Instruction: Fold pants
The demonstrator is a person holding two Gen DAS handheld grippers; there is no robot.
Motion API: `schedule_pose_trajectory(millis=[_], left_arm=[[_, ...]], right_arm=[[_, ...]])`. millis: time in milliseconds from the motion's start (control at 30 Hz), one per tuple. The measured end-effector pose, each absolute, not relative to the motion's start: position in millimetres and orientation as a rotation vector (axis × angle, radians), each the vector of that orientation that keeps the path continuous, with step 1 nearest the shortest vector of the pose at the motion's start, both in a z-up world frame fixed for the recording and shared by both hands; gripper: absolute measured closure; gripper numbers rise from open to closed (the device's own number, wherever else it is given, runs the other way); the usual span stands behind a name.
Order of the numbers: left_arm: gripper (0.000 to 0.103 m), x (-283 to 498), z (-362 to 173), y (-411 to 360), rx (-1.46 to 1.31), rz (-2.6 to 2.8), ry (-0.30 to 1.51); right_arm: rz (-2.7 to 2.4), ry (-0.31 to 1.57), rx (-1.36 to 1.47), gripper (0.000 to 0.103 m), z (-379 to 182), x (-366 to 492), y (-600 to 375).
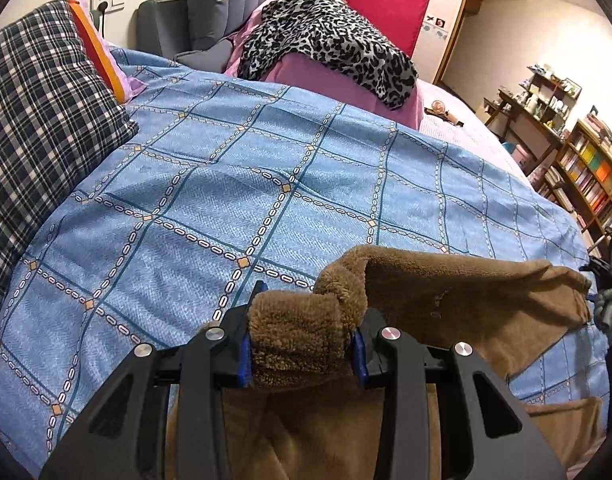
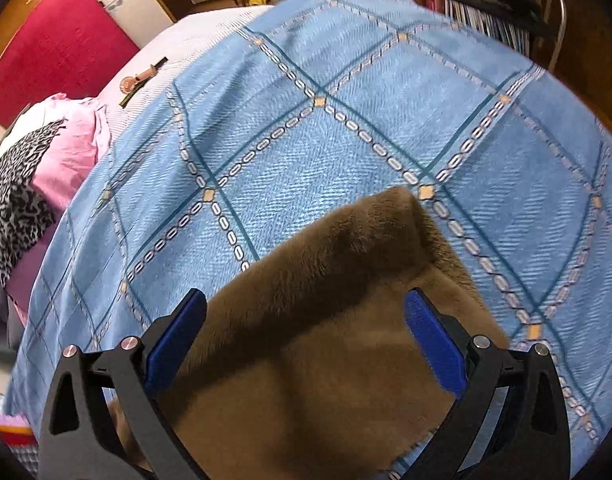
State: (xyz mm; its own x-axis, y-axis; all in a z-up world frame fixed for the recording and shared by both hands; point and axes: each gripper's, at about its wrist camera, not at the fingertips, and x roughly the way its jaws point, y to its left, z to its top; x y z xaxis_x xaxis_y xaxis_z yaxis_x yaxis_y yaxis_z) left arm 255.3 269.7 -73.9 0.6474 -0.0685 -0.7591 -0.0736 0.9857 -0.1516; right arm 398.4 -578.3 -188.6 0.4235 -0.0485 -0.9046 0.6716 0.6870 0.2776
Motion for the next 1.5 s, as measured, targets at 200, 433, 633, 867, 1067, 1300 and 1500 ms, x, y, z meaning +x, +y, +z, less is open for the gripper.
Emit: schedule_pose_trajectory(millis=[200, 433, 633, 867, 1067, 1300, 1500], left_arm=[[0.067, 236, -75, 270, -0.158, -0.024, 0.848], [0.067, 221, -78, 279, -0.188, -0.027, 0.822], [0.067, 221, -81, 289, -0.241, -0.016, 0.806], [0.067, 228, -71, 294, -0.263, -0.019, 0.793], [0.067, 218, -54, 302, -0.301, -0.039, 0.747], [0.067, 178, -46, 316, -0.364, -0.071, 0.709], [0.067, 140, -49, 325, -0.391, -0.091, 0.698]], right_arm=[[-0.568, 1.062, 0.711, 0.003, -204, 416, -589], [-0.671, 1.121, 0.695, 0.021, -208, 429, -599], [-0.716, 1.133, 0.660, 0.076, -196, 409, -603], [-0.603, 1.044, 0.754, 0.092, -162, 350, -617], [-0.554, 0.950, 0.769, 0.092, -112, 280, -622], [-0.526, 0.875, 0.806, 0.092, -81, 185, -621], [-0.512, 0.832, 0.820, 0.092, -75, 97, -611]])
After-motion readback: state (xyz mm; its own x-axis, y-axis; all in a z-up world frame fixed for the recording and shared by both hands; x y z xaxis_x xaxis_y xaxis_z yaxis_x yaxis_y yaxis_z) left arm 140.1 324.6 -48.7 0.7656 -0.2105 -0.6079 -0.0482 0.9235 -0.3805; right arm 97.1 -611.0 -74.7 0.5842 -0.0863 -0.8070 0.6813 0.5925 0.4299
